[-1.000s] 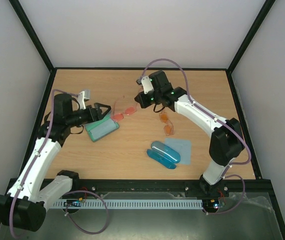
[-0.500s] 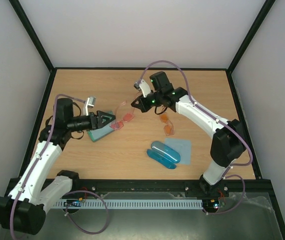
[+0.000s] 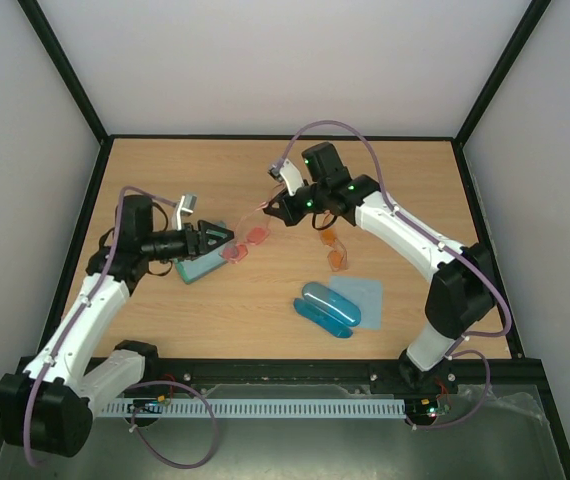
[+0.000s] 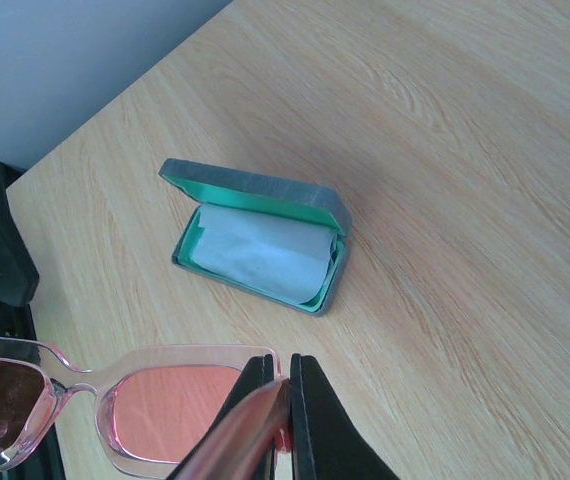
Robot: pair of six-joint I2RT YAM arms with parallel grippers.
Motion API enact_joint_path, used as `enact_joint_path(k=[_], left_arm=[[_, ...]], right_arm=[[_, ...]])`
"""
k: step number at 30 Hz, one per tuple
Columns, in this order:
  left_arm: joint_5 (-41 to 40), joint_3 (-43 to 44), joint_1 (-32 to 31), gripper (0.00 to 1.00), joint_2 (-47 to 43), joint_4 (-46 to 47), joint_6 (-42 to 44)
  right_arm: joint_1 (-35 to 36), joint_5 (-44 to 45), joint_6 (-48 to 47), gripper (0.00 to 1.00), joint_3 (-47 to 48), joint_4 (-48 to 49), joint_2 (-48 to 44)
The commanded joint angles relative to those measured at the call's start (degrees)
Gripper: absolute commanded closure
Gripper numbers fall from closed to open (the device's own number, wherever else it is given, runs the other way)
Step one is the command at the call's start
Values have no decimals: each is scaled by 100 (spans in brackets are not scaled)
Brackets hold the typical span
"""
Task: Organize the sunglasses
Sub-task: Fold the sunglasses.
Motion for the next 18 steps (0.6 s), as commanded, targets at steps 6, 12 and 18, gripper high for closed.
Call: enact_joint_path(k=[6,12,18], left_arm=[[-58,-193,37,29,218,106,58],[-23,-379,24,29,302,207,46],[-25,-471,-19,29,401,278,63]], right_arm=[[107,-123,-82,99,10,-159,-268],[124,-41,-104,99,61,-151,-230],[151,25,-90,99,123,-119,-202]])
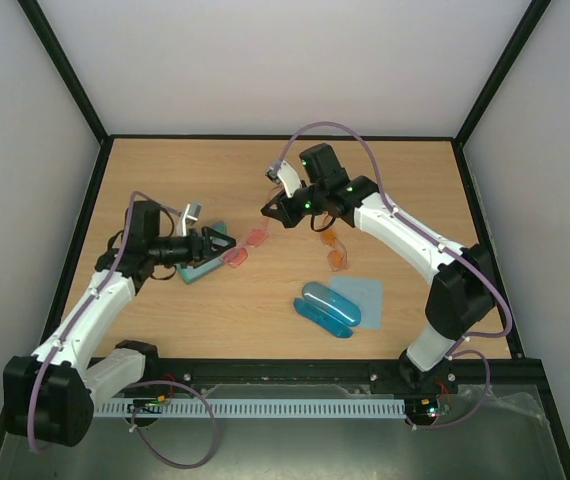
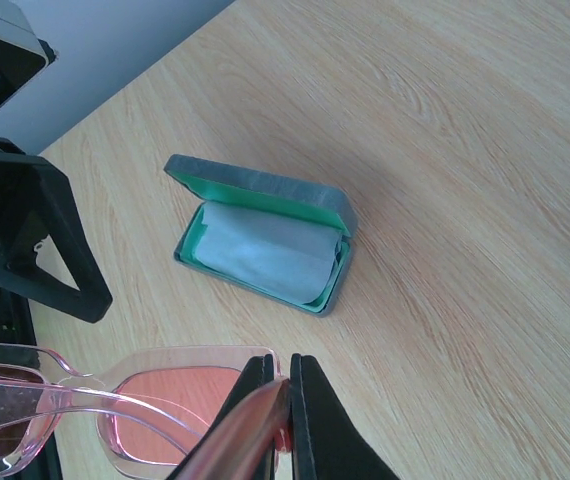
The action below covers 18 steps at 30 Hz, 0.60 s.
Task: Organize the sunglasses
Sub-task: Fold the sunglasses.
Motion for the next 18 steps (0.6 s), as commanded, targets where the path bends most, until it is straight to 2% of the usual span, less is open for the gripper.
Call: enact_joint_path(k=[1,13,18], left_arm=[[8,-110,-15,29,92,151,67],[214,-170,-15,30,422,884,-338],[348,168,38,28,426,565,-366]], right_arm=[[54,-29,-32,99,136,-102,-177],[342,103,-45,99,148,-99,-141],[391,194,-42,99,59,-48,-226]])
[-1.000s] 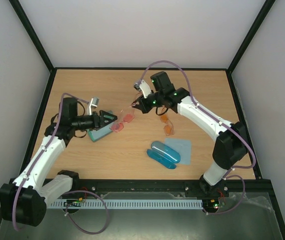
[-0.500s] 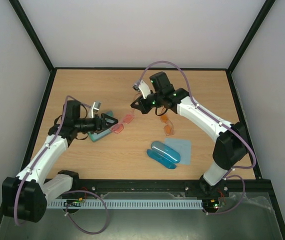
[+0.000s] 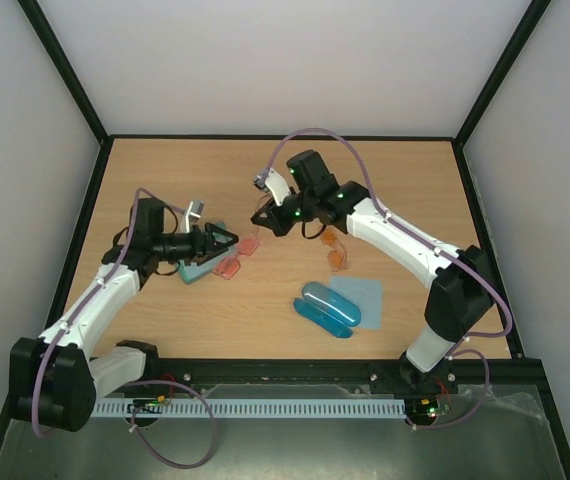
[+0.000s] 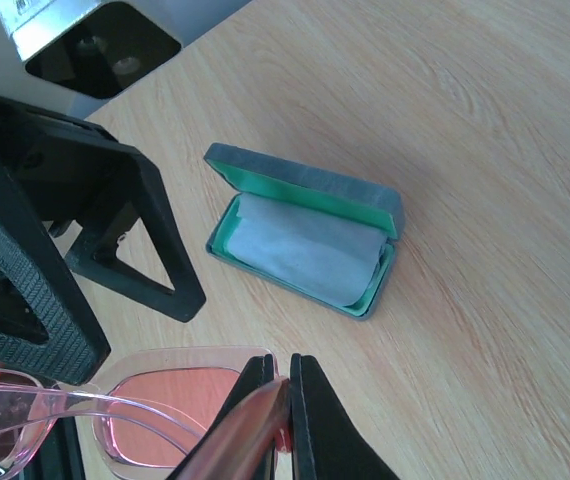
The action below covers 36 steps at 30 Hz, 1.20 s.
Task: Organize the sunglasses
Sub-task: Fold the sunglasses.
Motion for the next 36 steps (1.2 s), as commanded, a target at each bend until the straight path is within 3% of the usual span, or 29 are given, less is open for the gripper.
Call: enact_joint_path(k=[1,5,10,13,18,26,36], left_arm=[[315,300,97,28,-60,-92,-169],[475,157,315,26,-123,-283,-441],[900,-374,319,27,-98,669,-1544],[990,-322,300,29,-65,614,-1574],[975,-391,299,37,5,764,-1703],[996,-420,191,60,237,829,-1696],[1039,-512,67,67,407,880,-1673]], right_arm=[[61,113,-31,99,-7,-13,-280],[124,440,-13,99,-275,165,-560],[316,868,21,99,-558,390,-839],[360,962,114,99,-762,632,-982],[373,923,200,99,-832,801,-1020],[431,976,166,99,-823,868,-960],[576,1073,34,99,-769,785,-814]])
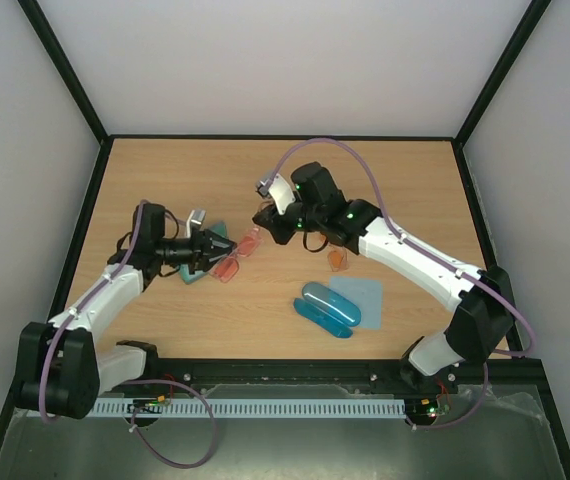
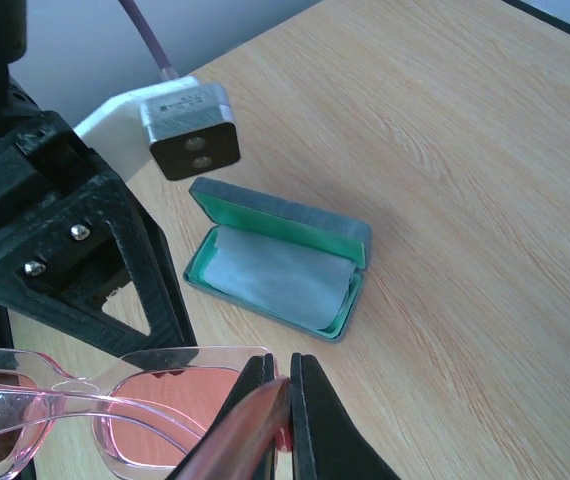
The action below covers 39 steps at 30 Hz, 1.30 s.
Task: Organize the sunglasses
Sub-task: Fold the sunglasses.
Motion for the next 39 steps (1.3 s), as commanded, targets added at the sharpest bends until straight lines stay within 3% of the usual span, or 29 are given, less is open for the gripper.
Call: enact_joint_path(k=[1,8,16,24,31,39], left_arm=[[174,-104,-69,68,69,68,2],[23,-130,-17,73,78,-201,206],[66,-266,376,72,1,-359,272],[408,-763,390,67,-251,914,-1054],[460,-824,301,66,-355,870,-1131],[478,-802,209,72,-422,731,-1035]], right_arm=[[110,74,-109,99,3,42,83],[194,174,-166,99,-61,-9,89],[262,398,-241,99,-155,-68,34],[463,844,-351,99,-185,-121,136],[480,874,-360,99,-207,-54,147],[490,831,-360,99,-220,9,132]])
